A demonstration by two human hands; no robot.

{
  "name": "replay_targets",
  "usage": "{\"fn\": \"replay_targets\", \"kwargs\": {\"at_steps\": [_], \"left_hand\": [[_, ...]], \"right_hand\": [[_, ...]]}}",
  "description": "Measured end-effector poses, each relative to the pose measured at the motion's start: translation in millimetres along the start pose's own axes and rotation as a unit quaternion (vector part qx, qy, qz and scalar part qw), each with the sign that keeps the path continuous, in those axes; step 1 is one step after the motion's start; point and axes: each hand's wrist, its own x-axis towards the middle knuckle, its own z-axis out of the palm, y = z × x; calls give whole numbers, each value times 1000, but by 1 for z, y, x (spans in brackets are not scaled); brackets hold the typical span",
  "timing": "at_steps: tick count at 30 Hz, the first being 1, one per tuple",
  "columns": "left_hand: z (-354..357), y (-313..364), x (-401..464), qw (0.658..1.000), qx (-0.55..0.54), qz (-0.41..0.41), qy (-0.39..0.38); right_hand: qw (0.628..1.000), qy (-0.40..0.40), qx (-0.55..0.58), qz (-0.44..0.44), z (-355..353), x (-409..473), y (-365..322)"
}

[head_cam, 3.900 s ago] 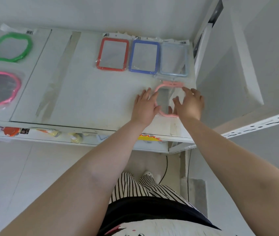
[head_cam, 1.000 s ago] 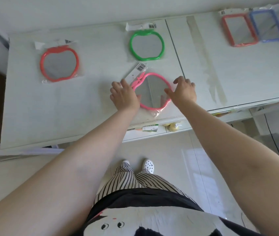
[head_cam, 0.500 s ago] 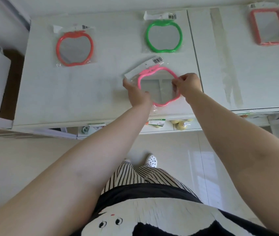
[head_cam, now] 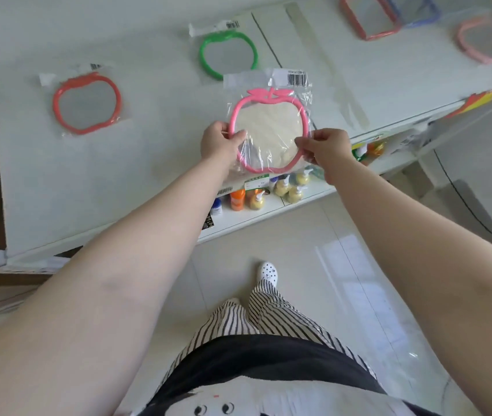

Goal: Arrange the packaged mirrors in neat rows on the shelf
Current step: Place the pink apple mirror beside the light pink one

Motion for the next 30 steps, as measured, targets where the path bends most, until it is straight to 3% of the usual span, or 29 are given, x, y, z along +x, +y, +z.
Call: {"fn": "replay_targets", "kwargs": {"at_steps": [11,18,25,30], "left_hand": [[101,15,-57,988,31,44,-145],[207,32,-105,984,53,52,-161],[315,47,-142,989,13,28,-143],[354,71,-149,993,15,16,-115]], "right_hand": [[989,141,-9,52,-115,-31,68],[979,194,1,68,-220,-12,114],[980,189,-10,63,-323,18,147],[982,181,-9,54,-363,45,145]]}}
